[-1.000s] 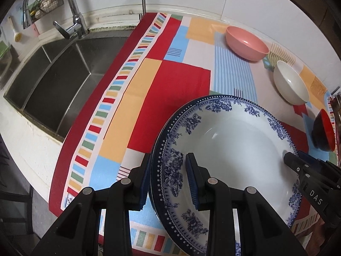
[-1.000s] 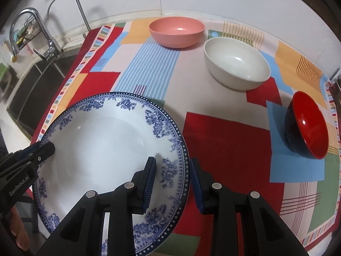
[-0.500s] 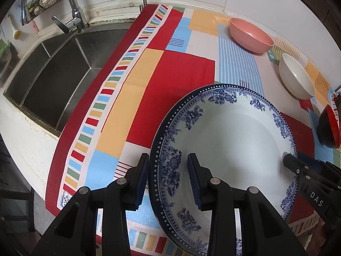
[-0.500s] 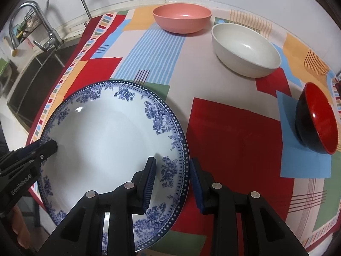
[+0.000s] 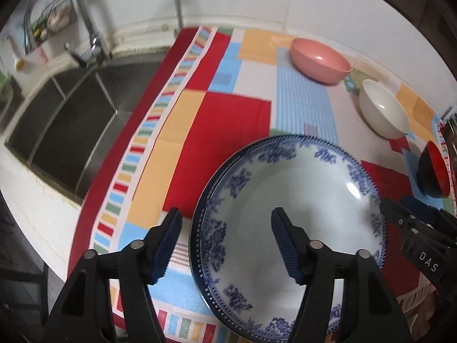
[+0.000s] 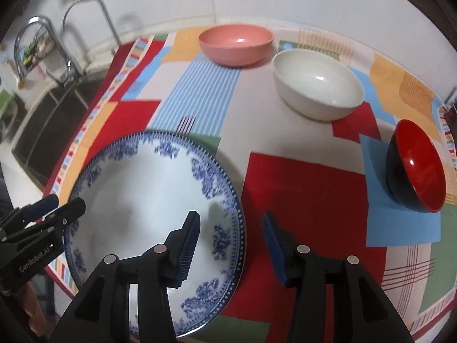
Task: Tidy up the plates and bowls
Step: 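Lower the smaller plate onto the larger plate and open both grippers, then move both grippers down to the rim of the white bowl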
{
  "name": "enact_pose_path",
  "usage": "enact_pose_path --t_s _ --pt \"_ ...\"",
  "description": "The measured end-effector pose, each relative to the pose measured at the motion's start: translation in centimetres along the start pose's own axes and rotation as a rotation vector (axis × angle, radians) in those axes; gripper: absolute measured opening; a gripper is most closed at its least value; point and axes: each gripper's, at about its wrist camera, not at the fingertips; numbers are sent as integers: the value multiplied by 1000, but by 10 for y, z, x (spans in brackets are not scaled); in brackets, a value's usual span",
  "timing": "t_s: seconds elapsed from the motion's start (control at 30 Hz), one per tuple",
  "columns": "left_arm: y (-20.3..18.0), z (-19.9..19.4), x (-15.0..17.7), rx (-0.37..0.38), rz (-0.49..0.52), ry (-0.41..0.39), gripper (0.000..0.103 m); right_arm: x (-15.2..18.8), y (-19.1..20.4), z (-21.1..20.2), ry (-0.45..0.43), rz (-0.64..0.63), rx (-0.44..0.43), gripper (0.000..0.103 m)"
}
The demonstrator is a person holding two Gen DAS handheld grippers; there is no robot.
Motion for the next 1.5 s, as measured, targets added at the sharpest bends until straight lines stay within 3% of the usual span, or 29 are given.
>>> enact_pose_path --t_s 0.13,0.37,0.77,0.97,1.13,1.5 --pt "-17 -9 -7 14 62 -35 67 1 -8 -5 -18 -16 10 50" --pt "-68 -20 -18 131 201 -62 67 10 -41 -30 -49 44 12 50" --pt "-162 -45 -47 300 386 -142 67 16 -118 -85 -204 201 142 50" --pt "-184 -55 -68 312 402 -181 67 2 -145 -100 -255 229 171 50" --pt "-193 -49 -87 310 401 -187 67 -21 -158 -99 -270 228 147 50" --pt "-202 5 -132 260 367 -134 67 -75 -161 -58 -235 165 78 49"
Point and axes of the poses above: each gripper's, at about its wrist camera, not at the fingertips, and z roughly the way its jaws point, y to its left, x to its underside, and after that the axes turned 4 degrees about x, right-handed
